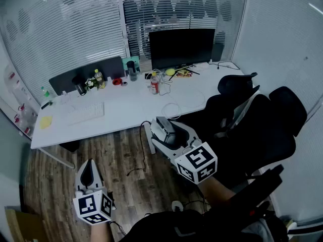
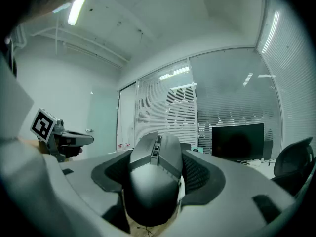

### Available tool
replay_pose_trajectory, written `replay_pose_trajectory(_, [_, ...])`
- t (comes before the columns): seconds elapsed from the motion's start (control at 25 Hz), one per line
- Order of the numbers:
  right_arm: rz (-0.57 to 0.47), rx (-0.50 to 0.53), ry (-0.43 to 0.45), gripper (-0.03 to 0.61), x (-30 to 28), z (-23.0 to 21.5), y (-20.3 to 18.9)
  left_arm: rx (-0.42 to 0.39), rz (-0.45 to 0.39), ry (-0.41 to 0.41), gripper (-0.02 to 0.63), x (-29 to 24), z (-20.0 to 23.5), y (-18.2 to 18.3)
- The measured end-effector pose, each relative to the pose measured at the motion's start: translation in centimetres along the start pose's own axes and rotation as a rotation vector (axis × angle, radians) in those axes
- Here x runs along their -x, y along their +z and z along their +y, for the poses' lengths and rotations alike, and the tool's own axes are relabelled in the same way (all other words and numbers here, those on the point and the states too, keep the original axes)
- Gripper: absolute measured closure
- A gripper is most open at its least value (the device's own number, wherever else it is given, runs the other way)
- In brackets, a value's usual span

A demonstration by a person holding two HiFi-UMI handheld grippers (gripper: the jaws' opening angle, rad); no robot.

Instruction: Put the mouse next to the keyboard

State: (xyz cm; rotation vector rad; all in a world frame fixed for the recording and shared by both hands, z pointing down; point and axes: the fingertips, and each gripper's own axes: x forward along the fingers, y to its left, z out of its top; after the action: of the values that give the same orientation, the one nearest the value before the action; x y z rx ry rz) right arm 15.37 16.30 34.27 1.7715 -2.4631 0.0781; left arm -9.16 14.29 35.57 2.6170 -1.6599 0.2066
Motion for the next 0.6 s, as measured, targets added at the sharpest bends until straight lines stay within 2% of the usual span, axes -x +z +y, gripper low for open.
replay_pose_trajectory(0.2, [-0.003,-0.011,-0.012,0.276,0.6,0.4,-0.2,0.002,0.004,-0.034,0.584,0.3,-0.7,-0.5])
replay_pose_trajectory(0.6, [-0.021,-0.020,-0.013,0.275,1.5,1.5,0.6,0.012,0.029,-0.006,0.584,1.0,0.2,-0.7])
